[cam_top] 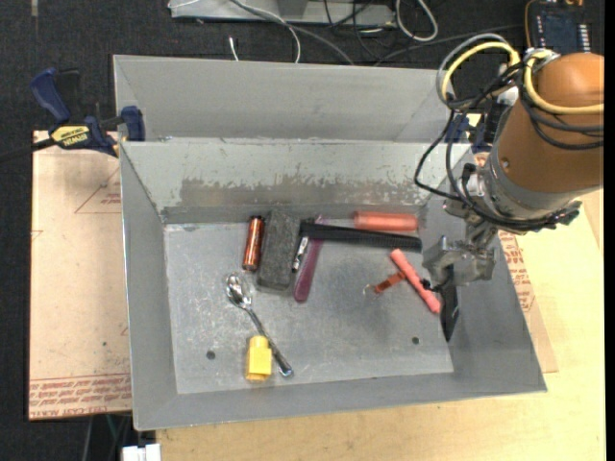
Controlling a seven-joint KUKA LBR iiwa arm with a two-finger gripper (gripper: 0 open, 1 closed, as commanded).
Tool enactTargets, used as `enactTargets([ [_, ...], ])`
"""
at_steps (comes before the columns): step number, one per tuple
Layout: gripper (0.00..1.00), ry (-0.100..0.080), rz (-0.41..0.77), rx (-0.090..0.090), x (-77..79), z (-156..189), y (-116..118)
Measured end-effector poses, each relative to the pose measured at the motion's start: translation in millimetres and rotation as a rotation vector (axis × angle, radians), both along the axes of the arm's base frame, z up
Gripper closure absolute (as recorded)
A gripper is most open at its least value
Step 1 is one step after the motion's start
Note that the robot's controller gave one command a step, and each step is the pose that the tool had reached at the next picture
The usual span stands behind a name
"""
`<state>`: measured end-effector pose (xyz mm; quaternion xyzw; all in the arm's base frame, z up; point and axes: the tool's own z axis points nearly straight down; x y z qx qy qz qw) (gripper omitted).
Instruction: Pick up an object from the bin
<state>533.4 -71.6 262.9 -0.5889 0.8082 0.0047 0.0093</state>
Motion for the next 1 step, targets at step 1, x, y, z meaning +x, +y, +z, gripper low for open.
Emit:
enactTargets([
  [1,0.00,-0.008,0.061,0.000,-3.3,-17.7,24.9],
])
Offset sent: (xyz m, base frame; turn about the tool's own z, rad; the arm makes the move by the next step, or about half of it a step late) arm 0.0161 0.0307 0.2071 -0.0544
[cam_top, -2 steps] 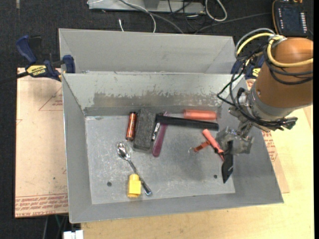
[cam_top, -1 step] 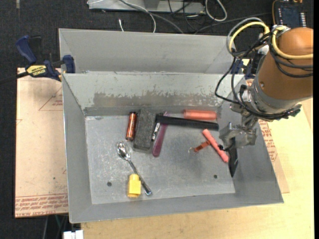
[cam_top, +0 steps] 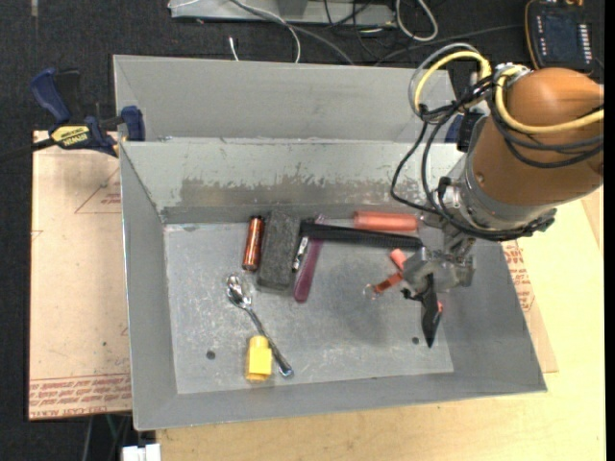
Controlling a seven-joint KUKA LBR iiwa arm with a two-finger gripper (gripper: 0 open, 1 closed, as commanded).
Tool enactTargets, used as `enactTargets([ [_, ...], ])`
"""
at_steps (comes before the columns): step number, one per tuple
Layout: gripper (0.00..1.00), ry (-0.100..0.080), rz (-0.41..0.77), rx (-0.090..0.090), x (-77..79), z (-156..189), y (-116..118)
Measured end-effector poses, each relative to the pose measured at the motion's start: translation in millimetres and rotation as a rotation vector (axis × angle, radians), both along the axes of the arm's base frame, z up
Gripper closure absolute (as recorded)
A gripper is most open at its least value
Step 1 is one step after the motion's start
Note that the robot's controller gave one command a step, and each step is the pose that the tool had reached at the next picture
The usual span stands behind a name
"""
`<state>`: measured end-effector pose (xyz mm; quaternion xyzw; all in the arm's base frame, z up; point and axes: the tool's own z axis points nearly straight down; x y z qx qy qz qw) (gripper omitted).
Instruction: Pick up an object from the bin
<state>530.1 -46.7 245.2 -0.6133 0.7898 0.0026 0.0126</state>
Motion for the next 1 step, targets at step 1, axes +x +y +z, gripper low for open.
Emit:
enactTargets([
  [1,0.00,0.001,-0.010,0.000,11.7,128.8,3.4],
])
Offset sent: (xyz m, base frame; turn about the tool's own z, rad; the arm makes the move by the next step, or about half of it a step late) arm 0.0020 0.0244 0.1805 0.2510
